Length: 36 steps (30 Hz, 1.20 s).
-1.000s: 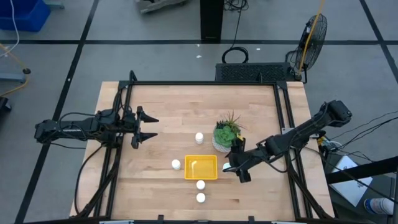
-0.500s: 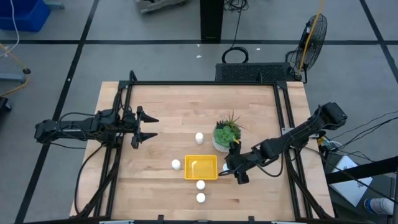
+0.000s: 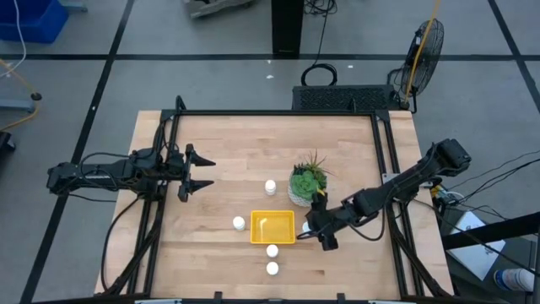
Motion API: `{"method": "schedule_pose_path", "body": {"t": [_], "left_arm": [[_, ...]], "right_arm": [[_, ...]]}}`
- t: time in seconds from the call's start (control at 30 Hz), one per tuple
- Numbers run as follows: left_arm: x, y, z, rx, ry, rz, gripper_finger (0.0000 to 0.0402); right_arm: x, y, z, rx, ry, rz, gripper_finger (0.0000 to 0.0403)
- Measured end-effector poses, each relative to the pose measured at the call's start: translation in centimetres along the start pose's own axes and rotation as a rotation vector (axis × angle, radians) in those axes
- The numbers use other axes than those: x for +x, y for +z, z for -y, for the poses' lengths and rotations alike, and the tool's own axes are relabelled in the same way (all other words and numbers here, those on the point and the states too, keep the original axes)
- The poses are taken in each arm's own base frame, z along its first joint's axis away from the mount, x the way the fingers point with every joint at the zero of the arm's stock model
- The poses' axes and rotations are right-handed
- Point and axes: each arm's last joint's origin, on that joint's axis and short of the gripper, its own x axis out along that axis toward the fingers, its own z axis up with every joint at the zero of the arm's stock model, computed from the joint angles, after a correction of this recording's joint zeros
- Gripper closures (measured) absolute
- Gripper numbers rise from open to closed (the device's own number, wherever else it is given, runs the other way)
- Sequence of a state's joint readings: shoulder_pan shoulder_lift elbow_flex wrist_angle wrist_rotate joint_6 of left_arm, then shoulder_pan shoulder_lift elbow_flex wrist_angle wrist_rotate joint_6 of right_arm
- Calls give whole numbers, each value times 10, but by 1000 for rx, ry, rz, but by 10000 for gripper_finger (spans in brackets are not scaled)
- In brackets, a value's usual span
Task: Pick and place pill bottles into a basket
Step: Put the white pill bottle into the yellow bin
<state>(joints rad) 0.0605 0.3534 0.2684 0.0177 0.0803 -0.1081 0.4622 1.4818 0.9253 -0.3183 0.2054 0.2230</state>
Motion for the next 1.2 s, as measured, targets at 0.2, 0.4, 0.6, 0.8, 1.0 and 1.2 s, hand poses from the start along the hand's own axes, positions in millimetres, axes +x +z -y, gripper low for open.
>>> {"method": "schedule_pose_path", "body": {"t": [0.2,0.4,0.6,0.8,1.0,1.2], "left_arm": [[0,0,0,0,0,0,92],[0,0,0,0,0,0,92],[0,0,0,-3,-1,0,92],[0,0,0,-3,-1,1,92],[0,0,0,-3,-1,1,92],[0,0,0,-2,-1,0,92]], "right_arm": [[-1,-1,-5,8,7,1,133],[7,-3,-6,3,1,-20,133],[9,-2,-7,-2,2,-15,133],[11,-4,-7,-4,0,-26,133],[11,-4,-7,-5,0,-27,133],[12,-4,-7,-6,-1,-32,133]]}}
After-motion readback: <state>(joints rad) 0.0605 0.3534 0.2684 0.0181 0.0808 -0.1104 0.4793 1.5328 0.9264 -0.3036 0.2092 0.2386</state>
